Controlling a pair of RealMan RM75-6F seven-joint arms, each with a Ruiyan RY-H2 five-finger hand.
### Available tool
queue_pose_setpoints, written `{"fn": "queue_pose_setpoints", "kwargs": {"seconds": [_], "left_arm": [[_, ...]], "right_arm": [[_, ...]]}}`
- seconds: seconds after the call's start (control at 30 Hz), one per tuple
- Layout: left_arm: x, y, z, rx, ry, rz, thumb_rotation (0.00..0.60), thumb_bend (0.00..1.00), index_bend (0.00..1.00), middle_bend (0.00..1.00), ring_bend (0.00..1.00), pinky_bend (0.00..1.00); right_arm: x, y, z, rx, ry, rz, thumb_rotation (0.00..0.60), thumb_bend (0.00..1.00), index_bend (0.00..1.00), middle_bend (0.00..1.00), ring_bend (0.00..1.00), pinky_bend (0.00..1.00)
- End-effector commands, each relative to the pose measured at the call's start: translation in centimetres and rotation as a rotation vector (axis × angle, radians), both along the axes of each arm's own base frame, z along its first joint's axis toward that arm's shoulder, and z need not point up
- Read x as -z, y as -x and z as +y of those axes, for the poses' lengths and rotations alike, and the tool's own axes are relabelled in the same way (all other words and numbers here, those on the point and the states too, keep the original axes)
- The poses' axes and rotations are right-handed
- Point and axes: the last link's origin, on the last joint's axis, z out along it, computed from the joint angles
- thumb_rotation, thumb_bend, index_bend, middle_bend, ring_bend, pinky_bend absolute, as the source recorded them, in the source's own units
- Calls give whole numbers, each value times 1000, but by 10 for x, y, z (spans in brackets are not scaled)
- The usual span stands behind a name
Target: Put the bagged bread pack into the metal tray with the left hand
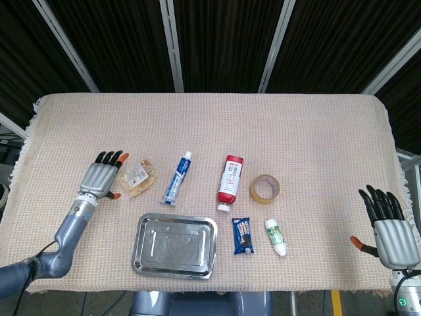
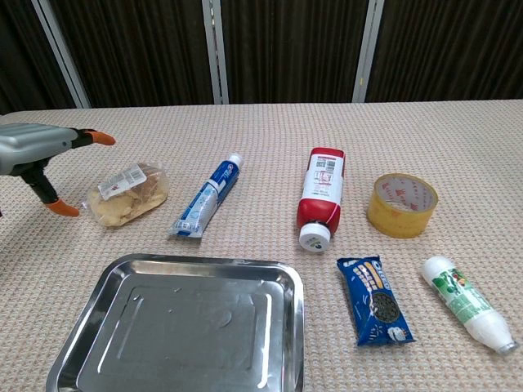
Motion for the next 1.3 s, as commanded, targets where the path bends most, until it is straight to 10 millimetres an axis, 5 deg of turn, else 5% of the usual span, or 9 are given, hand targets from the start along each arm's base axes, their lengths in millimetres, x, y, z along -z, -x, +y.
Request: {"fn": "queue_pose_setpoints", "kwargs": {"seconds": [0.03,0.2,0.3,0.47,0.67,0.93,1.3], "left_arm": [[15,-10,9,3,33,18,584,114,25,0,0,0],[33,-17,15,-19,71,20,588,115,50,0,0,25],[43,-20,16,-22,87,26,600,140,108,0,0,158],[51,-24,15,-27,57,-43,600,388,392,62,142,450],[39,-25,9,43,-82,-224,600,497,561,221,275,543],[8,-21,-19,164,-133,-378,600,499,566,255,282,544],[4,-39,-91,260,135,-454,600,495,512,249,275,540]], "right_arm": [[-1,1,0,3,3,0,600,10,25,0,0,0],[-2,3,1,10,6,1,600,11,25,0,0,0],[-2,3,2,13,7,1,600,10,25,0,0,0],[-3,4,2,16,10,1,600,12,25,0,0,0],[-3,6,3,24,9,1,600,11,26,0,0,0],[0,5,-1,16,-1,0,600,11,25,0,0,0],[0,4,-2,14,-3,4,600,11,25,0,0,0]]}}
